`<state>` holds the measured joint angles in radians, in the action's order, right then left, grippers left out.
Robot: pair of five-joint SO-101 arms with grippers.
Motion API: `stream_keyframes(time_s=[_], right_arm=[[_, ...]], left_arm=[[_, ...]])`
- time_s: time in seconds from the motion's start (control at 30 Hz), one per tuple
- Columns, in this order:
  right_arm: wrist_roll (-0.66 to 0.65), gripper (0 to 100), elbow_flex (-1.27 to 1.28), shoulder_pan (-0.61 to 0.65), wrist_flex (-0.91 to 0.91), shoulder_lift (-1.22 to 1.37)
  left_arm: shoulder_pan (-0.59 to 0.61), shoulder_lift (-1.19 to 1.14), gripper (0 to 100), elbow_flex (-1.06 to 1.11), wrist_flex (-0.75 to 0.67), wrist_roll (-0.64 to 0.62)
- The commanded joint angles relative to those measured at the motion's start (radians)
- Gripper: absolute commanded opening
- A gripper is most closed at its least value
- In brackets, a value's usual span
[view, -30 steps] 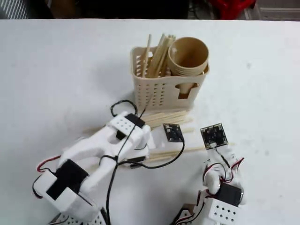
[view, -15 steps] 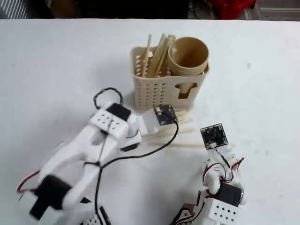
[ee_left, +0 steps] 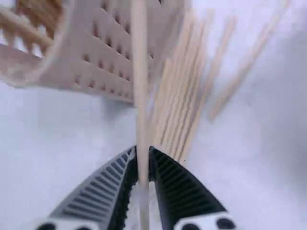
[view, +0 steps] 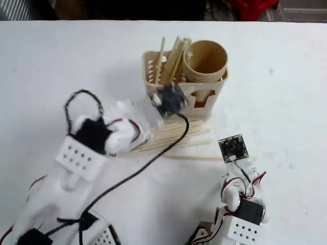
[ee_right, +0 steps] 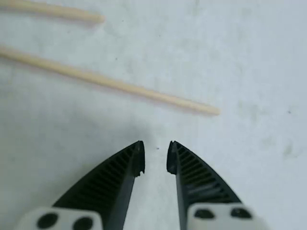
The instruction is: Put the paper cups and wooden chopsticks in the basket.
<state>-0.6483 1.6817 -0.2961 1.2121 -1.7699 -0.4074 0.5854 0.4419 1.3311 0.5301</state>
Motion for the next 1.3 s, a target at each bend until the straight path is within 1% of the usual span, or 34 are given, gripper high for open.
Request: stream_keyframes(time_s=[0.0, 0.17, 0.37, 0.47, 0.63, 0.7, 0.8, 0.97, 1.07, 1.13, 1.27], right_arm=[[0.003, 9.8, 0.009, 0.01, -0.022, -0.007], [0.003, 9.8, 0.009, 0.01, -0.022, -0.007], [0.003, 9.8, 0.009, 0.01, -0.022, -0.005], [0.003, 9.8, 0.009, 0.01, -0.022, -0.005], [0.003, 9.8, 0.009, 0.01, -0.022, -0.005], [0.003, 9.8, 0.009, 0.01, -0.022, -0.005], [0.002, 9.7, 0.009, 0.008, -0.022, -0.005], [0.002, 9.7, 0.009, 0.008, -0.022, -0.005], [0.002, 9.7, 0.011, 0.008, -0.022, -0.005], [0.0, 9.7, 0.011, 0.008, -0.022, -0.005], [0.0, 9.7, 0.011, 0.008, -0.022, -0.005]], left_arm=[[0.002, 0.031, 2, -0.267, -0.052, -0.152], [0.001, -0.031, 2, -0.402, -0.238, -0.269], [0.007, -0.145, 2, -0.46, -0.477, -0.358], [0.005, -0.205, 2, -0.474, -0.569, -0.367], [0.008, -0.3, 2, -0.476, -0.761, -0.365], [0.015, -0.325, 2, -0.476, -0.802, -0.367], [0.021, -0.354, 2, -0.477, -0.825, -0.367], [0.024, -0.366, 3, -0.465, -0.812, -0.364], [0.024, -0.358, 8, -0.445, -0.781, -0.359], [0.024, -0.358, 11, -0.45, -0.735, -0.359], [0.024, -0.351, 12, -0.45, -0.669, -0.359]])
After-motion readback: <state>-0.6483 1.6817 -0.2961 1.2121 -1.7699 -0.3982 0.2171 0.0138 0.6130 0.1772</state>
